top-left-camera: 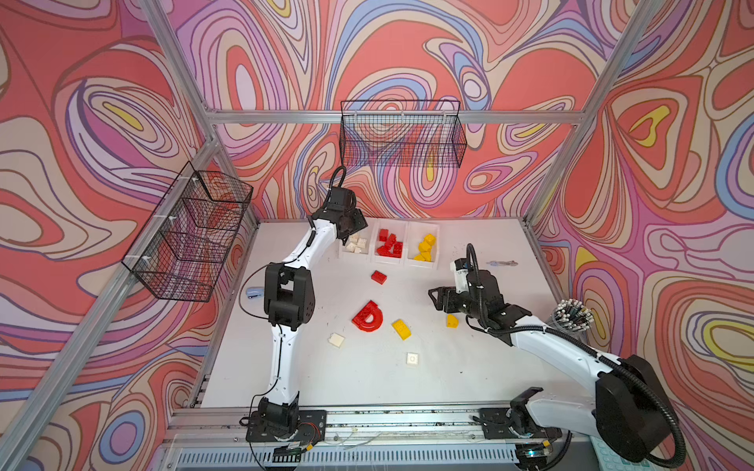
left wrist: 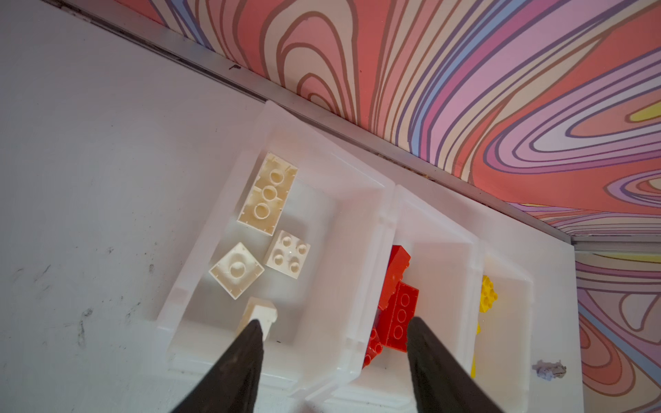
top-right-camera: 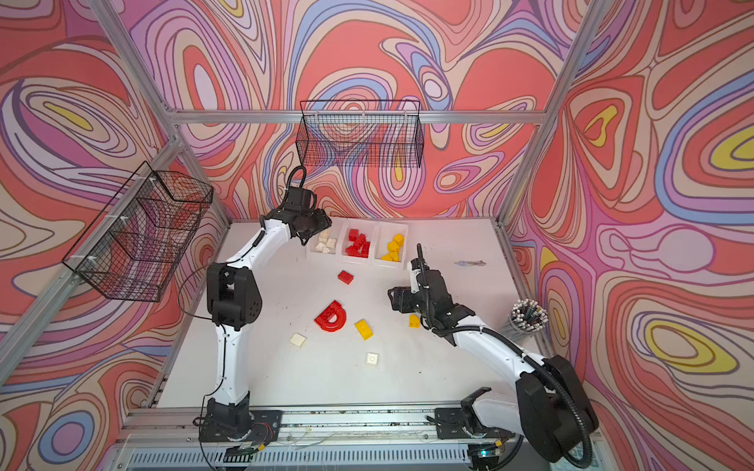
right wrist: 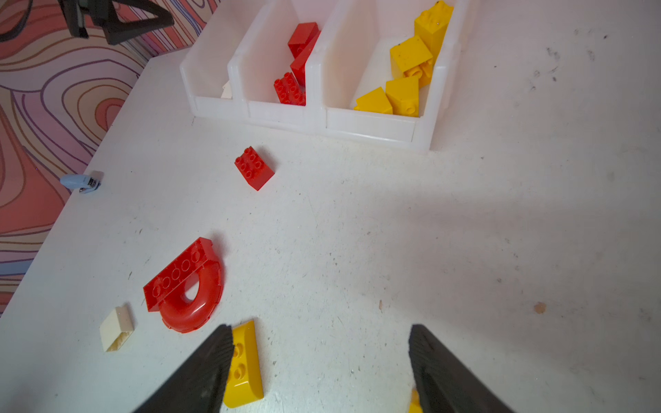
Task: Sort the legos into containers by color
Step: Place the lego in the container, then pick up the lego from the center of the table.
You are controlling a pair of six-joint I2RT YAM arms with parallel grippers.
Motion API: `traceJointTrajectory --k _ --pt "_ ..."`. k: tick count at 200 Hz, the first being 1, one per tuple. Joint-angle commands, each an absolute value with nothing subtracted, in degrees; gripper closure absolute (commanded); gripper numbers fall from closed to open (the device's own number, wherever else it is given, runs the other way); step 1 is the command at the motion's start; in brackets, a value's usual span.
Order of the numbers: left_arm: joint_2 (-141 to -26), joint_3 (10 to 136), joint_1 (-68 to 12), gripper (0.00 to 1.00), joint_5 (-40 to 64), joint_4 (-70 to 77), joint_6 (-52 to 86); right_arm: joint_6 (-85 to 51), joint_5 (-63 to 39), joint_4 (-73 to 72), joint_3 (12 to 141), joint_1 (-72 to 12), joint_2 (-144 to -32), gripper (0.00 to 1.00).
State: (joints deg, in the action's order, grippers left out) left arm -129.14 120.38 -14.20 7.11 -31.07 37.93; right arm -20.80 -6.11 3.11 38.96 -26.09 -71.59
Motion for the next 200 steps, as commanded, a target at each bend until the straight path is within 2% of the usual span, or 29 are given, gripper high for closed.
traceJointTrajectory --k 1,35,58,113,152,200 --pt "-125.0 120.9 -14.0 0.24 6.9 -33.7 35.3 -19.6 -6.8 5.4 41.5 -27.5 -71.9 0.19" --pt "-118.4 120.4 -14.0 0.23 6.7 -36.7 32.5 -18.3 -6.6 9.9 44.6 -30.6 -73.1 0.19" --pt "-111.5 117.8 -14.0 0.24 6.6 -38.8 31.4 -17.3 -2.4 16.3 48.2 -34.7 -76.7 0.20" --pt "-88.5 99.9 -14.0 0.26 7.2 -40.0 30.0 -14.5 2.8 23.9 55.2 -44.5 -83.7 0.20" --pt "-71.9 84.7 -14.0 0.26 9.2 -41.9 29.3 -10.4 1.3 27.1 59.3 -47.1 -90.1 0.21" --pt "-58.4 72.3 -14.0 0.27 8.9 -46.5 25.7 -9.8 3.7 27.5 61.0 -49.5 -96.8 0.26"
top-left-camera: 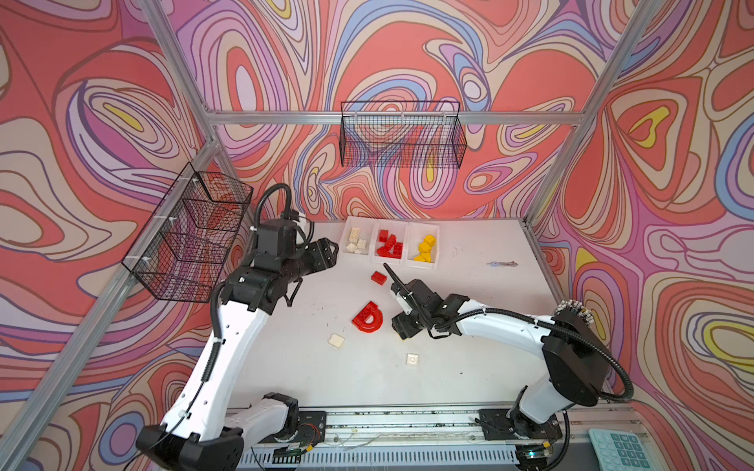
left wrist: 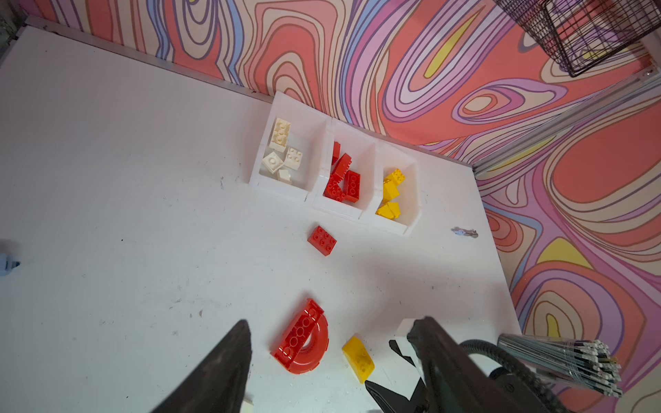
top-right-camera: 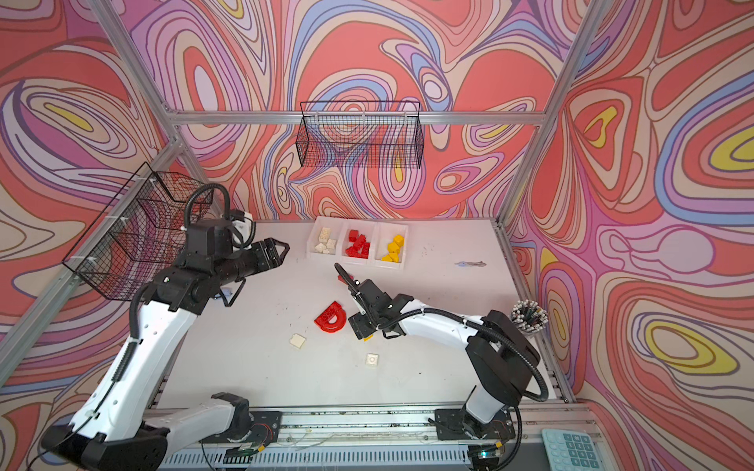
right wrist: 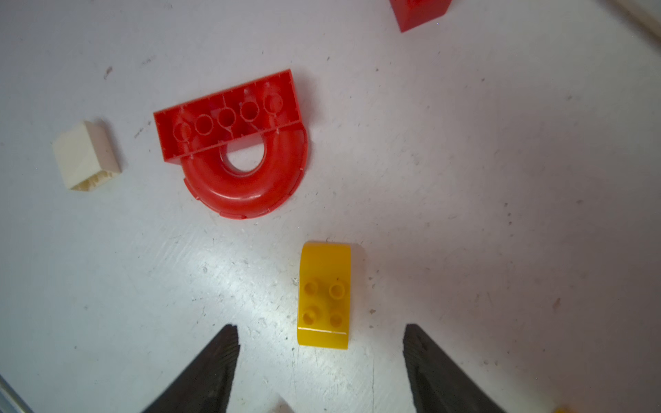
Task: Sort the legos into containers by color
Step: Pick up the lego from the center of the table.
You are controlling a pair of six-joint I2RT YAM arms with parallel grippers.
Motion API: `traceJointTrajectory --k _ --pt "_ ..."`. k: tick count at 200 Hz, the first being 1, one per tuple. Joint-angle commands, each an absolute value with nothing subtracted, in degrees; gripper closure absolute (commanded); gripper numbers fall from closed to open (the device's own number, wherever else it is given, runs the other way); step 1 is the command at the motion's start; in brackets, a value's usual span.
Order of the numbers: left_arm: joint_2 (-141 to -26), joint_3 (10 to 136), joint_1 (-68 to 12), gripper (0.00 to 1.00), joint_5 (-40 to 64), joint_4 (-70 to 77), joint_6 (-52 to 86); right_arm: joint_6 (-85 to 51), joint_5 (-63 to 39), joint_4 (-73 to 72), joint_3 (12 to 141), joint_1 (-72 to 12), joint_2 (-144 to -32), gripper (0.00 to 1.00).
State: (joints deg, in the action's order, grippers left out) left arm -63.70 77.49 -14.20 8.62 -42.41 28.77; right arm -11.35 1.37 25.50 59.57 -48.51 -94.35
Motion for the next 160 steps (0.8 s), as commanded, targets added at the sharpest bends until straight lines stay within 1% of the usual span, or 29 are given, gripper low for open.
traceJointTrajectory --k 1,22,43,47,62,81,118,132,149,160 --pt "-58.0 72.1 -14.0 0.27 8.9 -46.5 25.6 -9.8 3.8 27.5 61.0 -49.5 -96.9 0.26" --pt "-52.6 66.1 -14.0 0.26 9.2 -46.1 25.3 -10.2 4.4 27.4 62.0 -49.6 -98.7 0.29" --pt "-49.5 60.9 -14.0 0.26 9.9 -44.9 25.1 -10.5 4.4 27.6 63.4 -49.7 -100.5 0.33" --pt "-49.1 60.0 -13.9 0.26 9.8 -44.6 25.1 -10.5 4.5 27.7 63.6 -49.7 -102.4 0.35" --pt "-48.3 57.8 -13.9 0.26 8.8 -44.0 25.0 -10.5 4.9 28.2 64.6 -49.9 -104.4 0.38" --pt "-48.1 56.7 -13.9 0.26 8.4 -43.6 24.6 -10.4 5.6 28.9 65.7 -50.1 -106.2 0.40" --pt "-47.7 54.0 -14.0 0.26 8.1 -41.9 24.9 -10.5 7.4 30.4 67.4 -50.1 -108.2 0.53" --pt "-47.6 53.0 -14.0 0.26 8.4 -41.4 25.2 -10.8 7.8 30.9 67.7 -50.2 -108.3 0.61" --pt "-47.6 52.4 -14.0 0.26 8.5 -41.2 25.4 -11.2 8.1 30.9 67.9 -50.2 -107.7 0.76" --pt "-47.6 52.2 -14.0 0.26 8.6 -41.0 25.4 -11.4 8.4 31.0 68.0 -50.2 -107.2 0.82"
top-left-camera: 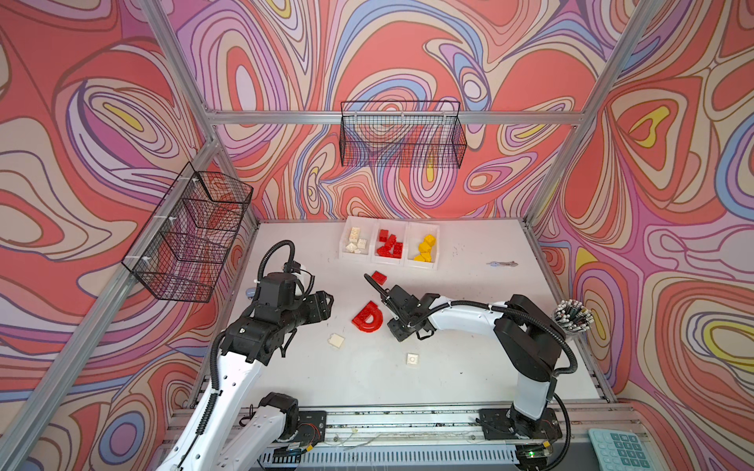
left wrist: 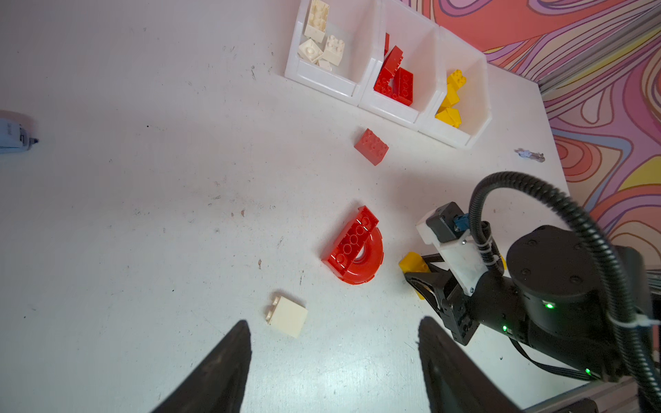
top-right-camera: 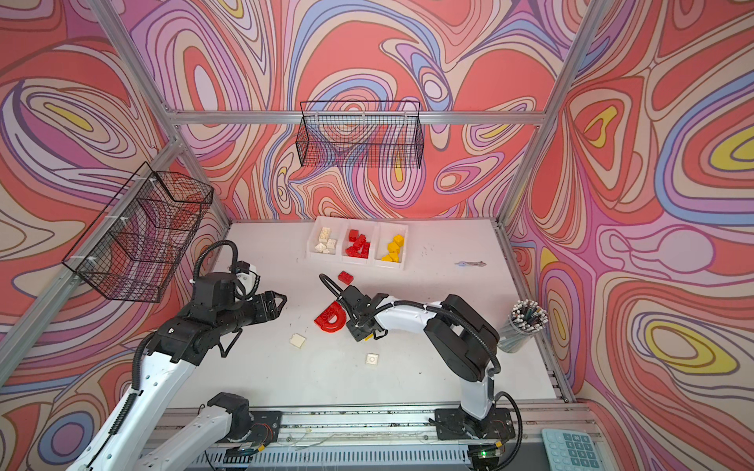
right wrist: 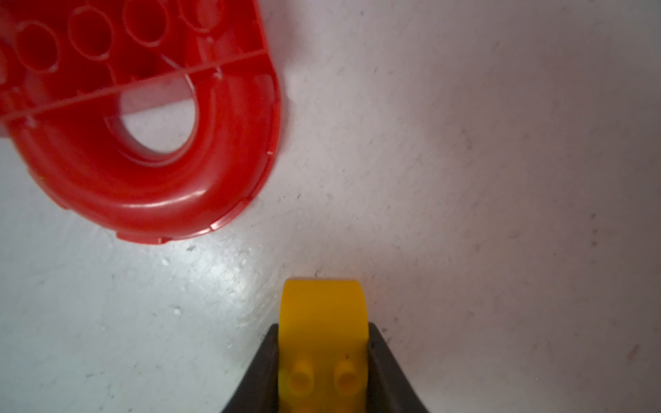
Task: Sort the legos into containers by color
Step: Pick up the lego from the center of the table, then place the lego in the container.
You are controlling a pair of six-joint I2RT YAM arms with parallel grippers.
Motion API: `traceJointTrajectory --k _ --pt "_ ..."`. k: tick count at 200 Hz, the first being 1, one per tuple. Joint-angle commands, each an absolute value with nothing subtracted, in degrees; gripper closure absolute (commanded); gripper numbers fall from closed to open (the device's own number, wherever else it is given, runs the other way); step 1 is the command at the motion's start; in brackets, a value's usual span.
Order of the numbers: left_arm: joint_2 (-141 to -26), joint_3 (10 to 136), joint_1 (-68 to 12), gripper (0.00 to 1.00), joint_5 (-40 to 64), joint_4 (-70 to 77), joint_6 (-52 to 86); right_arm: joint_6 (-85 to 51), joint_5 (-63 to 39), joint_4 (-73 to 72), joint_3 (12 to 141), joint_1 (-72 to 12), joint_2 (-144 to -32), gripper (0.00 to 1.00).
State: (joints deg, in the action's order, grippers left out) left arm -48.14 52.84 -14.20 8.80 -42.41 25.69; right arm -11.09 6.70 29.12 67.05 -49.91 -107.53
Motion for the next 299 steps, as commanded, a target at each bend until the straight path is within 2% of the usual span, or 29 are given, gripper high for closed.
traceJointTrajectory --k 1,65,143,218,277,299 --pt "-47.6 52.1 -14.0 0.26 8.6 -41.0 25.4 -11.5 8.5 31.0 68.1 -50.1 -107.1 0.82" --pt "-47.9 49.9 -14.0 0.26 11.2 -40.6 26.9 -11.1 11.0 32.8 75.6 -48.5 -106.0 0.84" --pt "-43.9 46.1 -14.0 0.26 14.7 -41.8 28.4 -13.1 -1.4 29.5 87.5 -31.0 -110.6 0.84" --pt "-47.6 46.7 -14.0 0.26 16.6 -41.3 27.0 -18.9 -9.3 25.0 100.9 -18.8 -121.4 0.85" --pt "-47.3 46.4 -14.0 0.26 16.7 -41.1 27.0 -21.7 -12.5 23.8 110.2 -15.6 -128.9 0.84" --pt "-47.6 46.4 -14.1 0.26 17.0 -41.2 27.1 -21.8 -12.3 23.8 112.1 -15.6 -130.2 0.79"
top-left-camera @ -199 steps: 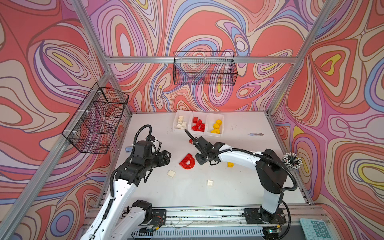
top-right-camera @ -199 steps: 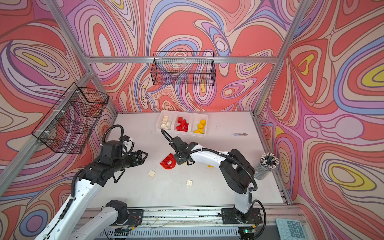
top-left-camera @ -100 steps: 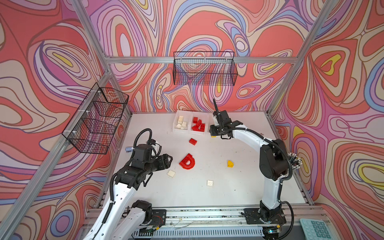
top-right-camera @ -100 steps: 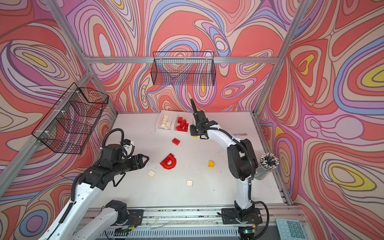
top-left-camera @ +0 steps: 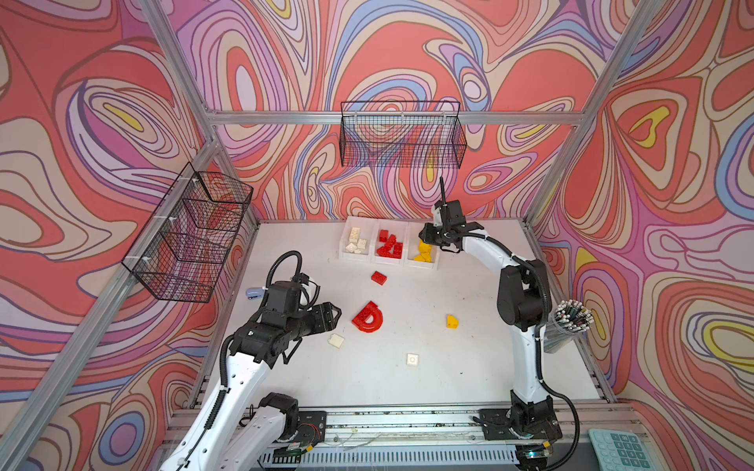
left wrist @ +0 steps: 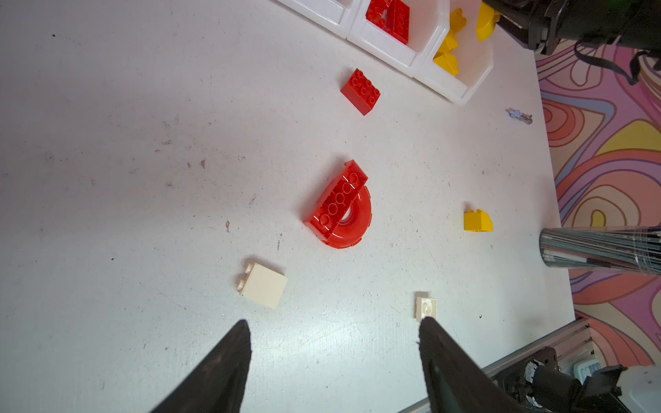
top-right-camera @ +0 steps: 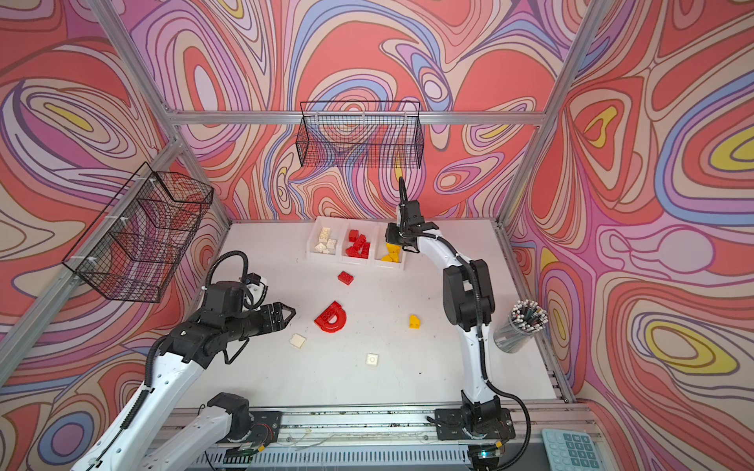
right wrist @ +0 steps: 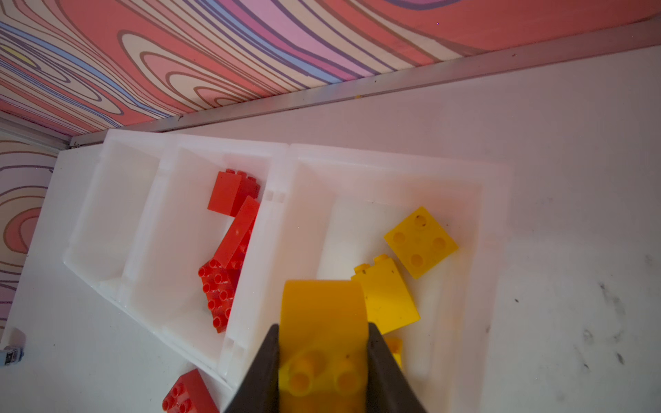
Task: Sort the legos into containers by color
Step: Place the lego in the container, then pick up the lego from the center of the table.
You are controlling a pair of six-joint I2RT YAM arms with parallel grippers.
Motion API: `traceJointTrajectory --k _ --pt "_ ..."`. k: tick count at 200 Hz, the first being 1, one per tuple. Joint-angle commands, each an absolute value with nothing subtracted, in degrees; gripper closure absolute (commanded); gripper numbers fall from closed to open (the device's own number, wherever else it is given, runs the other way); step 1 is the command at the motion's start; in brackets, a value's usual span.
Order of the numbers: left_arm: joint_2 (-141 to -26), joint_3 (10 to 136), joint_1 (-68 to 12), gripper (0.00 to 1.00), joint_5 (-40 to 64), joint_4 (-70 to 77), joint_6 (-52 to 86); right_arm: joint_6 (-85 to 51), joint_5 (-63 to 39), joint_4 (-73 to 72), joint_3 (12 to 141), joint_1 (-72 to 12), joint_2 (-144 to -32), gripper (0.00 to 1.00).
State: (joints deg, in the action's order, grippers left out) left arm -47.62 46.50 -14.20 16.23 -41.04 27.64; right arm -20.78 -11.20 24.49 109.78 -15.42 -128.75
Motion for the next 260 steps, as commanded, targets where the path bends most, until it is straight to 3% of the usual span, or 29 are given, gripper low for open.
traceJointTrajectory --k 1,58,121,195,228,260 --pt "-47.6 46.3 -14.1 0.26 17.0 -41.1 27.2 -21.8 -12.3 23.8 112.2 -15.6 -130.2 0.79" --pt "-47.9 46.0 -14.1 0.26 17.9 -40.6 27.3 -19.6 -10.1 22.8 110.6 -15.6 -127.3 0.39" --pt "-49.0 46.0 -14.1 0.25 18.3 -40.2 27.1 -18.6 -12.4 19.8 103.1 -15.6 -119.6 0.33" --pt "-64.2 49.6 -14.5 0.28 27.0 -41.3 24.3 -19.4 -18.8 0.1 69.9 -18.9 -90.2 0.15" --pt "-69.6 55.2 -17.2 0.29 20.7 -45.4 20.1 -20.9 -21.3 -4.5 58.7 -19.6 -79.3 0.13" --pt "-77.8 64.2 -23.8 0.30 7.7 -53.9 13.0 -23.3 -23.7 -8.4 49.0 -20.4 -72.1 0.13"
